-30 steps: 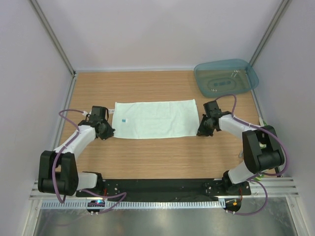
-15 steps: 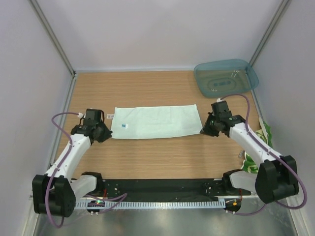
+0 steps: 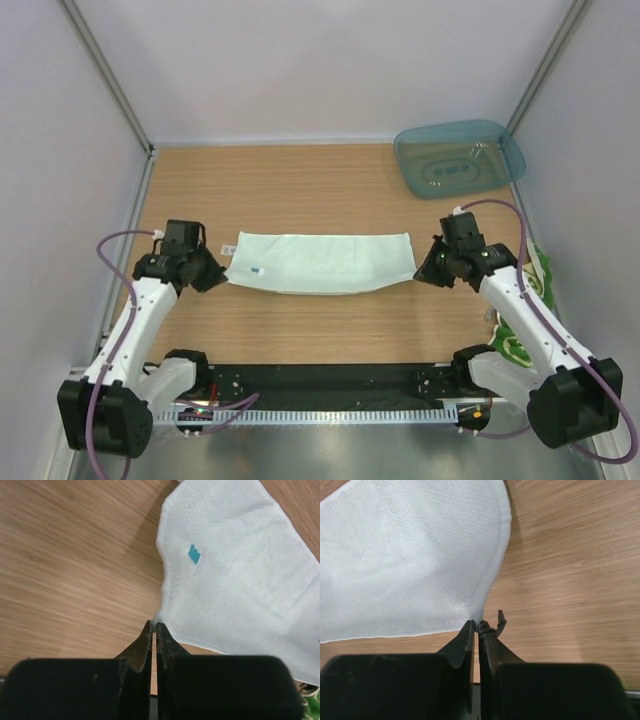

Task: Roll the towels
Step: Fold the towel

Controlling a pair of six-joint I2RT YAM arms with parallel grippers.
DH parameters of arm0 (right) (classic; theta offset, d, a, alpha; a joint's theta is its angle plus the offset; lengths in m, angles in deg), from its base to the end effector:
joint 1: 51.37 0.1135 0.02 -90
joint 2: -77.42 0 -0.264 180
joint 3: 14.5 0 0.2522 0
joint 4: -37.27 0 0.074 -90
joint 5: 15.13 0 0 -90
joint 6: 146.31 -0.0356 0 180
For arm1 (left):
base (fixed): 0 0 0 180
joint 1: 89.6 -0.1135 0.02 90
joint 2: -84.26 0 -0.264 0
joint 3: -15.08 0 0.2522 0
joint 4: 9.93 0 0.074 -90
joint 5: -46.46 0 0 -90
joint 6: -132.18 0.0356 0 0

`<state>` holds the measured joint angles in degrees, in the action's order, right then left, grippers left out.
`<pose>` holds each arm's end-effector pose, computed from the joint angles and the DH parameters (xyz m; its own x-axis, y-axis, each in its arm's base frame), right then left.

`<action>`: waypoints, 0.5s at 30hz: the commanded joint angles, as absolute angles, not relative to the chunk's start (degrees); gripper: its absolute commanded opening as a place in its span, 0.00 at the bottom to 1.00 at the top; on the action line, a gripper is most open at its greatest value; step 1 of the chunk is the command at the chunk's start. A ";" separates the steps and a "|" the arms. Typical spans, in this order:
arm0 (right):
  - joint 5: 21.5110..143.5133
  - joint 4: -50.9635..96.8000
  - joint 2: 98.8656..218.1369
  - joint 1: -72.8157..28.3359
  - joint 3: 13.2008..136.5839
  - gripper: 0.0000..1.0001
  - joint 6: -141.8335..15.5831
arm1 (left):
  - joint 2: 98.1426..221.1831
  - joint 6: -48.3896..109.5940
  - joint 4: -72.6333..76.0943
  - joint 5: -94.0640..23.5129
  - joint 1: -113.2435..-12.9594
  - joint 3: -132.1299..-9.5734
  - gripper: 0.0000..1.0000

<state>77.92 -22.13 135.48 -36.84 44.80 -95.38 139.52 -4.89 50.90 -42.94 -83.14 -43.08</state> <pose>0.1837 0.0496 0.2499 -0.8135 0.4393 -0.3811 0.3027 0.8793 0.3676 0.1784 -0.0206 0.2503 -0.6599 -0.6621 -0.3551 -0.5361 0.7461 -0.3948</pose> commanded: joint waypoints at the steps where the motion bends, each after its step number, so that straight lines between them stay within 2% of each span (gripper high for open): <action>1: 77.33 -19.47 139.20 -36.78 48.91 0.01 -95.25 | 145.24 -2.21 50.86 -41.78 -83.10 -47.37 0.00; 15: 76.72 -13.40 159.41 -40.29 61.39 0.01 -90.51 | 172.31 3.07 49.18 -42.74 -83.36 -67.31 0.00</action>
<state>77.33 -16.01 157.97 -39.01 57.93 -92.67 169.42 0.95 50.07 -42.80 -83.14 -62.87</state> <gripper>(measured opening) 0.098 0.009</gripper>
